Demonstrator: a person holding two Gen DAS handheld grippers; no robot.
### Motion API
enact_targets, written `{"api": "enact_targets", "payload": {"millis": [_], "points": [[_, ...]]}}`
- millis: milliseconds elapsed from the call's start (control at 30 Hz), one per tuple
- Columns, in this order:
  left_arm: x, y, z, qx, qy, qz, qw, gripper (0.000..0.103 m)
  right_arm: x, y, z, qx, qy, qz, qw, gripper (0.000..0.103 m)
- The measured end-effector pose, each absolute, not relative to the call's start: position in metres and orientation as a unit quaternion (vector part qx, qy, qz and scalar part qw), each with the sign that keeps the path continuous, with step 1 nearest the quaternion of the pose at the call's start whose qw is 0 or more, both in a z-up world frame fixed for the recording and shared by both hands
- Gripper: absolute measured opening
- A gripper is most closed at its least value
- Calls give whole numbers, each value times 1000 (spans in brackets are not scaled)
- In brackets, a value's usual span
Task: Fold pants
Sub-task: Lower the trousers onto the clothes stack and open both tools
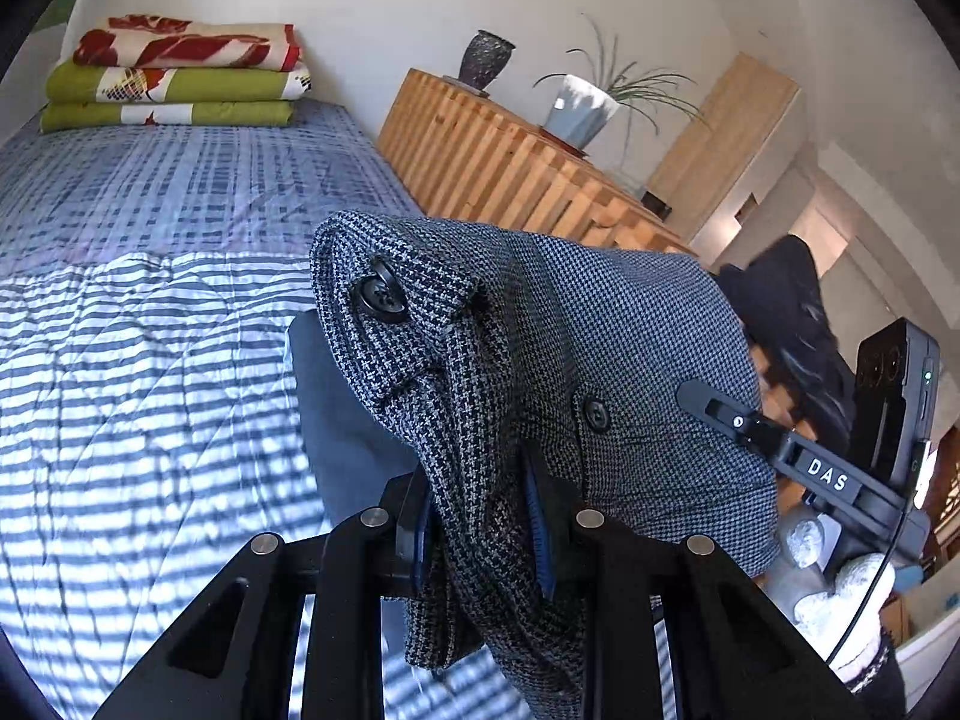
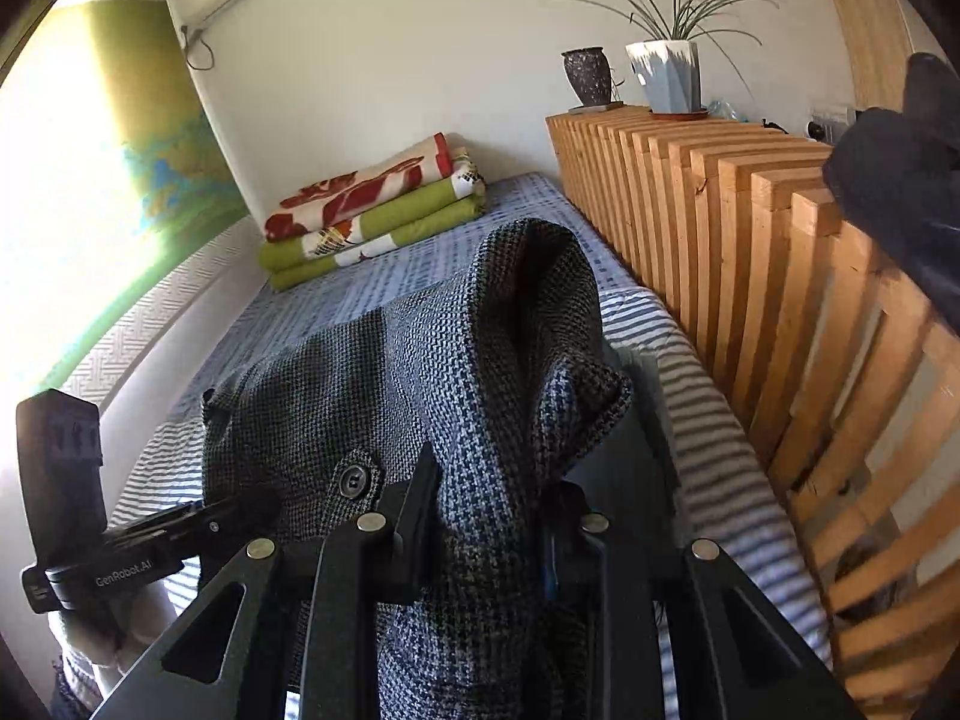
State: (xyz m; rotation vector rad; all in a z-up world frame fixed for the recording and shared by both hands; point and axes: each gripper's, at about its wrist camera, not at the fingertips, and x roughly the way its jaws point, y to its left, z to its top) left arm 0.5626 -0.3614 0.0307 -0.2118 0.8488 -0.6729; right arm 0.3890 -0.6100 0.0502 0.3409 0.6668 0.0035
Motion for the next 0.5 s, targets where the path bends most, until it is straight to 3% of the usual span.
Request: {"api": "enact_targets", "payload": {"millis": [167, 233, 267, 400, 500], "points": [[627, -380, -39, -96, 444, -309, 835, 30, 443, -634, 2, 144, 353, -9, 924, 27], [640, -384, -68, -85, 479, -271, 831, 50, 464, -645, -32, 130, 405, -52, 904, 43], [643, -383, -75, -98, 482, -263, 830, 51, 469, -649, -42, 139, 418, -64, 896, 47], [634, -369, -62, -121, 449, -279, 840, 57, 455, -653, -34, 144, 383, -68, 910, 58], [620, -350, -44, -122, 422, -275, 855, 55, 440, -656, -19, 131, 358, -104, 919, 58]]}}
